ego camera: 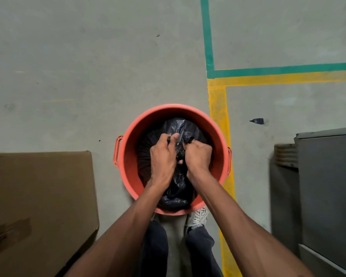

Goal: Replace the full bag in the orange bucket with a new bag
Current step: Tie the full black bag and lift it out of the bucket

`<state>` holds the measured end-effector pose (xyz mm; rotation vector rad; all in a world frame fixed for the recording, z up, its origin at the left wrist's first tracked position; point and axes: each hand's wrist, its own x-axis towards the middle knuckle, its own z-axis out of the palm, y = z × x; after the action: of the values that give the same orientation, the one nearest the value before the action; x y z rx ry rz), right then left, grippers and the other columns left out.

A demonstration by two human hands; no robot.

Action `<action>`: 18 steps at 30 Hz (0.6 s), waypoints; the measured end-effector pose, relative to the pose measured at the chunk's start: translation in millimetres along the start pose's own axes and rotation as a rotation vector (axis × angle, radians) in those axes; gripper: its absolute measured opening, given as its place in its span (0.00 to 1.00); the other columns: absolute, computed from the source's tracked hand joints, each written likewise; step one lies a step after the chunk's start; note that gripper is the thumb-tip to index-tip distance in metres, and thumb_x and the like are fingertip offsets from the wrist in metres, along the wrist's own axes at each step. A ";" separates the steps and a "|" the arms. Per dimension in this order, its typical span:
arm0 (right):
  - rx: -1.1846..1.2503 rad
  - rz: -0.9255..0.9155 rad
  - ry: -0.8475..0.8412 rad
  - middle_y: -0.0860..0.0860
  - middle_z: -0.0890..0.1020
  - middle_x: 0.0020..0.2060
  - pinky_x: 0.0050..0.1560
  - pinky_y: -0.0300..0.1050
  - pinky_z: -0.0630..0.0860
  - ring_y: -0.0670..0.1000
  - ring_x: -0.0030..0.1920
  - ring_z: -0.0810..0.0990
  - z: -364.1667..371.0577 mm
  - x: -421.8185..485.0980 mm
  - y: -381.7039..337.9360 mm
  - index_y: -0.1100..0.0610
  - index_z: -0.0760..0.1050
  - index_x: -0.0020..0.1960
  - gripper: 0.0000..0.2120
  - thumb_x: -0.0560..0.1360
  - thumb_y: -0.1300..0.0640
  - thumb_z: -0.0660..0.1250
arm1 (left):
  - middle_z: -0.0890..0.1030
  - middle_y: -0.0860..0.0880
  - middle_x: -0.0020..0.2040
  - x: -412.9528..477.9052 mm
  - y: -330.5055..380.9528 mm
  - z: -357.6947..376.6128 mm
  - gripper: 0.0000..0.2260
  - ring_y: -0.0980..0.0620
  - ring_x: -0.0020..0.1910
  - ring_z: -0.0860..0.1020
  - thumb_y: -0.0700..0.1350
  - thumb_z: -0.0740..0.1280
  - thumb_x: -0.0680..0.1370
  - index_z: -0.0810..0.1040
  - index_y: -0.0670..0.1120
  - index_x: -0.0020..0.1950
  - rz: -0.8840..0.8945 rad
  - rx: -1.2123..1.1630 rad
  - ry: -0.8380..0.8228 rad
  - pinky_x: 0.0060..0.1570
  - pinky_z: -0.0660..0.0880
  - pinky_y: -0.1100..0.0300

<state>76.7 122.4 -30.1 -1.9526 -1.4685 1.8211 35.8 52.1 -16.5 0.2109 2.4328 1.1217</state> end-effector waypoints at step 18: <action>-0.445 0.179 -1.069 0.65 0.83 0.51 0.52 0.63 0.75 0.64 0.51 0.81 -47.6 27.8 -14.1 0.60 0.82 0.54 0.20 0.64 0.73 0.73 | 0.83 0.53 0.38 5.4 -26.3 -29.9 0.05 0.63 0.38 0.79 0.34 0.73 0.73 0.82 0.40 0.47 -0.113 -0.485 -0.450 0.43 0.75 0.71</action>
<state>102.5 173.0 -27.7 -1.2093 -2.1205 3.0911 18.6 16.1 -21.1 0.1469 1.7089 1.3968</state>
